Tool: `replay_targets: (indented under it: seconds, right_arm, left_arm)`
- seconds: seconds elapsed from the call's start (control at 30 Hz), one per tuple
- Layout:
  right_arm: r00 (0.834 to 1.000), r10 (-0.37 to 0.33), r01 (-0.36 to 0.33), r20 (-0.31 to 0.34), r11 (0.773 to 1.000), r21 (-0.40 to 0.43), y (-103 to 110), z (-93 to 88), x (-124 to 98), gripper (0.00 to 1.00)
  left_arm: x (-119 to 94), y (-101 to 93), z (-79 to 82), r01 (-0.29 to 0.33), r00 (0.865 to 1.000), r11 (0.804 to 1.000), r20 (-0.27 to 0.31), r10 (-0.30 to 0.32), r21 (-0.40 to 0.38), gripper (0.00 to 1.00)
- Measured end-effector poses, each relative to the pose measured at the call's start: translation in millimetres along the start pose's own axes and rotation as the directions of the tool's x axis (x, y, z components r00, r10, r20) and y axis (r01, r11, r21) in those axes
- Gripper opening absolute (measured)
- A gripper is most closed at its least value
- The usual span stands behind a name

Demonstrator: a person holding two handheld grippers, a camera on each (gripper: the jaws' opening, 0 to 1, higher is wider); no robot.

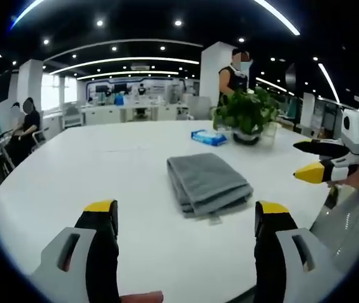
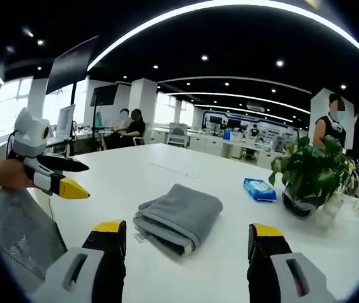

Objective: Open the folded towel by lifting each exposed corner and separating the folded layers until the towel lies flat within the target outline without major curled edges

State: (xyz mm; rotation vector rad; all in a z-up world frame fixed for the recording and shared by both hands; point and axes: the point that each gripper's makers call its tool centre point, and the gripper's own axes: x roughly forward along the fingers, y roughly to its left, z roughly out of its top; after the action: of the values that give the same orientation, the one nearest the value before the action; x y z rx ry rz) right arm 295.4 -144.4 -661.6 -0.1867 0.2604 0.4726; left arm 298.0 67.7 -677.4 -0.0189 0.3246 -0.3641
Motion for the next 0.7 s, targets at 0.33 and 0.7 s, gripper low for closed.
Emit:
replay_targets:
  seconds: [0.33,0.7]
  right_arm:
    - [1.000,-0.003,0.003,-0.005,1.000,0.000,-1.2,-1.0,0.0,0.77]
    - [1.000,0.018,-0.018,-0.006,1.000,-0.026,4.2,0.4,0.1,0.76]
  left_arm:
    - [-1.9,3.2,1.8,-0.006,1.000,1.000,0.010,0.007,-0.016,0.88]
    - [-7.4,2.0,9.1,0.001,0.999,1.000,0.035,-0.001,-0.018,0.87]
